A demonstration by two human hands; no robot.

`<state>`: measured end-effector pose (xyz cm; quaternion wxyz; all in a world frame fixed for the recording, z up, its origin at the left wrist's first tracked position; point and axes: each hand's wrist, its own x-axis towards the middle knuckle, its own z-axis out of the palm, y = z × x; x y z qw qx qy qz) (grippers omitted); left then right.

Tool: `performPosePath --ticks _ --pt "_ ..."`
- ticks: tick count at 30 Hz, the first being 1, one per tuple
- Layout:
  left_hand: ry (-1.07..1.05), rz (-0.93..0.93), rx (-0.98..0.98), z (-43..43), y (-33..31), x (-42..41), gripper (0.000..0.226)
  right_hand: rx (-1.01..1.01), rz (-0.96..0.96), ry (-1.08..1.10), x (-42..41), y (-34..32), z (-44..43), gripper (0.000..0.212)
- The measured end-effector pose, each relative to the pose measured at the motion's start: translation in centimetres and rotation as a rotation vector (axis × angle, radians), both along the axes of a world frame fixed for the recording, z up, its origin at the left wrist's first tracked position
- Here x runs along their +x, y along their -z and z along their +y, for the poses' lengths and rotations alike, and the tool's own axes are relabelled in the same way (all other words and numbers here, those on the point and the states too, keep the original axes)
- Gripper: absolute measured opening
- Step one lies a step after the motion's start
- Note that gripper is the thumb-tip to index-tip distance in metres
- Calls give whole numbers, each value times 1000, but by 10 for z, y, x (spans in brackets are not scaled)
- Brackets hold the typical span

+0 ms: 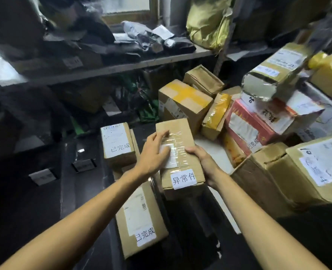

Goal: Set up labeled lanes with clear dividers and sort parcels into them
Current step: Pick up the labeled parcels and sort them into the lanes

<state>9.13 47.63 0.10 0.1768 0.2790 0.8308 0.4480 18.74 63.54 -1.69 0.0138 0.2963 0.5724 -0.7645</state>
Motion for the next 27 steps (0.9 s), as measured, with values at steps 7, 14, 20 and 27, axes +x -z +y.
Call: performPosePath --ticks 7,14,20,27 --pt "-167 -58 -192 16 28 -16 58 -37 -117 -266 -47 34 30 50" --pt "-235 -127 -271 22 48 -18 66 -64 -174 -360 -61 63 24 44" --pt "-207 -136 -325 26 57 -25 75 50 -167 -353 -73 66 30 45" --pt "-178 -19 -379 21 60 -23 73 506 -51 -459 -76 41 20 47"
